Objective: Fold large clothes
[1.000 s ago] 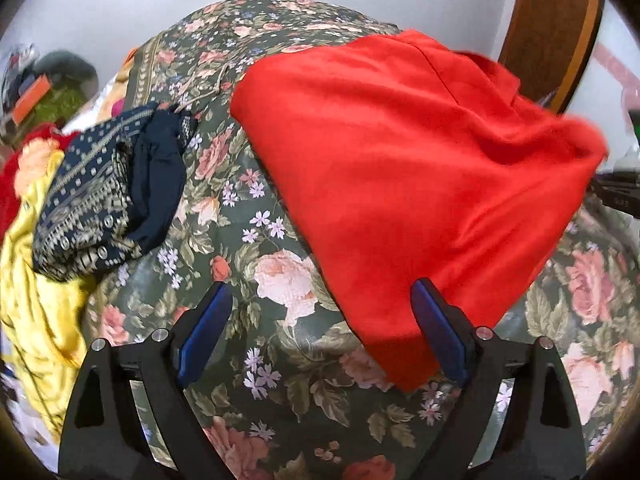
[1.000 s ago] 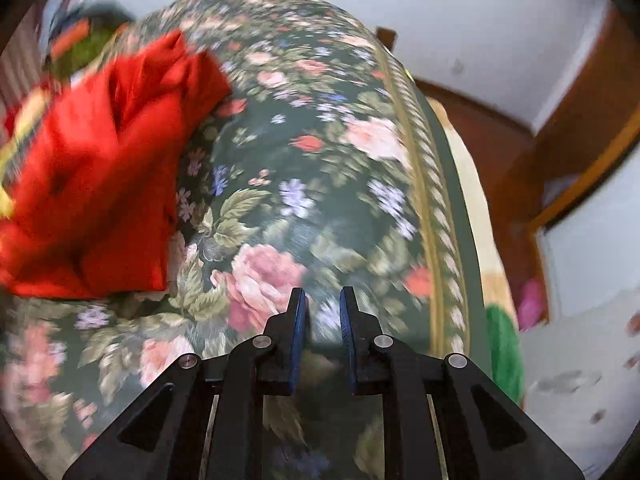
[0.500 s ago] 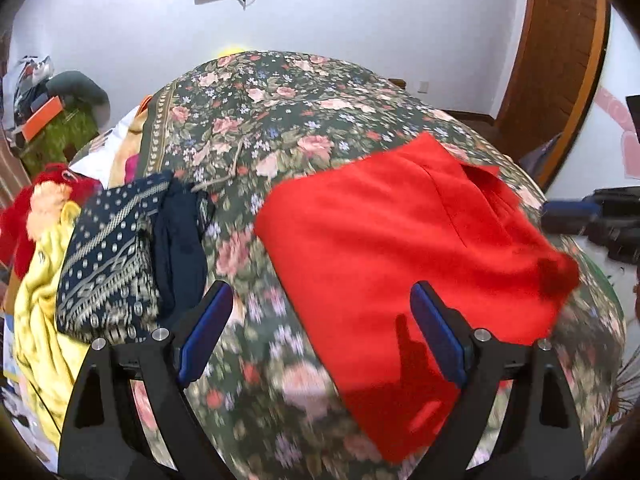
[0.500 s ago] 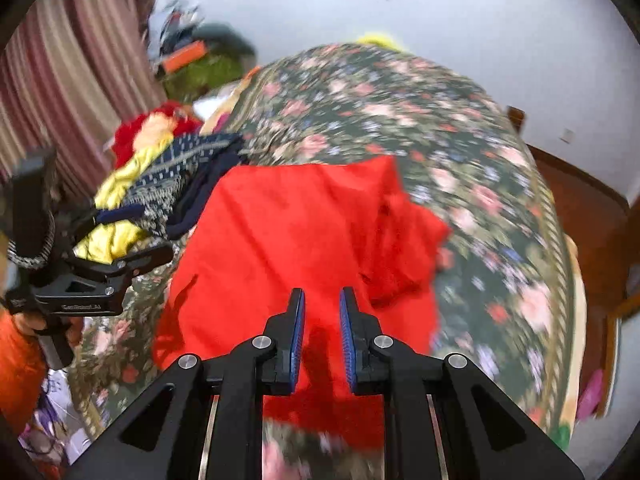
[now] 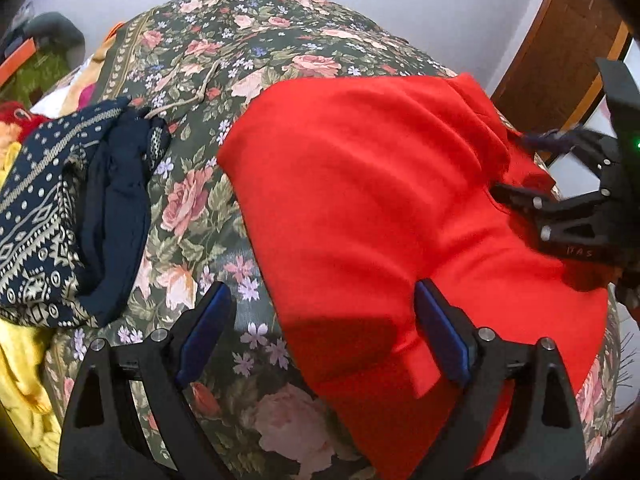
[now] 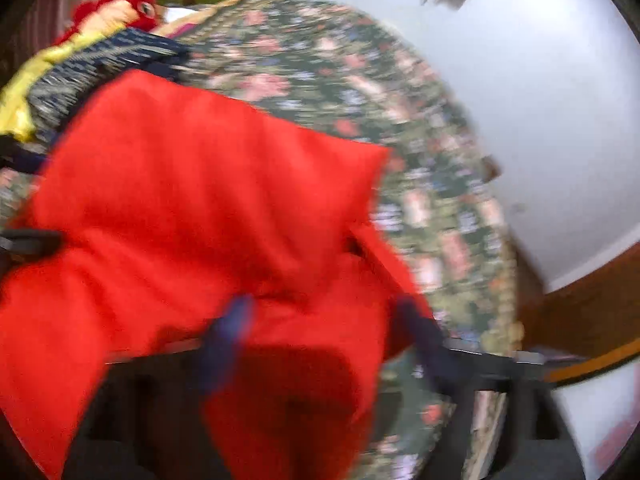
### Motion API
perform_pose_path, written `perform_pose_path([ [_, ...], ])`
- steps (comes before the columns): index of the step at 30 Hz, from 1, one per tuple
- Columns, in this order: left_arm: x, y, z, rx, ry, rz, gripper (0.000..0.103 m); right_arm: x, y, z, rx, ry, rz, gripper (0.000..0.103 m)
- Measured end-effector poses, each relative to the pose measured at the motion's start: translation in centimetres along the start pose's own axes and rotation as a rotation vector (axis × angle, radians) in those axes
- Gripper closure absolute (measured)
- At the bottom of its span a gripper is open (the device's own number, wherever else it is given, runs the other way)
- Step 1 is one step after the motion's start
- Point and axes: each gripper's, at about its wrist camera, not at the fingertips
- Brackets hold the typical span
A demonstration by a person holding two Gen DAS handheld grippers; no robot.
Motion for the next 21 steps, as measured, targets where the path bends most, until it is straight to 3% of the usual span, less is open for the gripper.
perform_pose_path([
  [7, -0.9, -0.8, 1.5, 0.055, -0.017, -0.082, 0.009, -3.4, -5.5, -0.9, 0.238, 0.055, -0.223, 0.000],
  [11, -1.5, -0.4, 3.8, 0.110, -0.045, -0.140, 0.010, -5.6, -7.6, 0.4, 0.217, 0.074, -0.279, 0.000],
  [15, -1.1, 1.6, 5.6, 0.157, -0.048, -0.076, 0.010, -7.2, -9.0, 1.9, 0.246, 0.064, -0.336, 0.000],
  [19, 0.0, 3.2, 5.8, 0.086, -0.039, 0.030, 0.010, -7.1, -9.8, 3.8, 0.417, -0.013, -0.434, 0.000],
  [21, 0.4, 3.3, 5.2, -0.006, -0.024, 0.095, 0.010, -6.6, -9.4, 3.9, 0.509, -0.035, -0.467, 0.000],
])
Point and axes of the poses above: each gripper's, at about its wrist camera, not at the fingertips, and z roughly against the way its jaws point, y to its left, x to its top, and after that the axes turned 3 degrees about z, right-handed
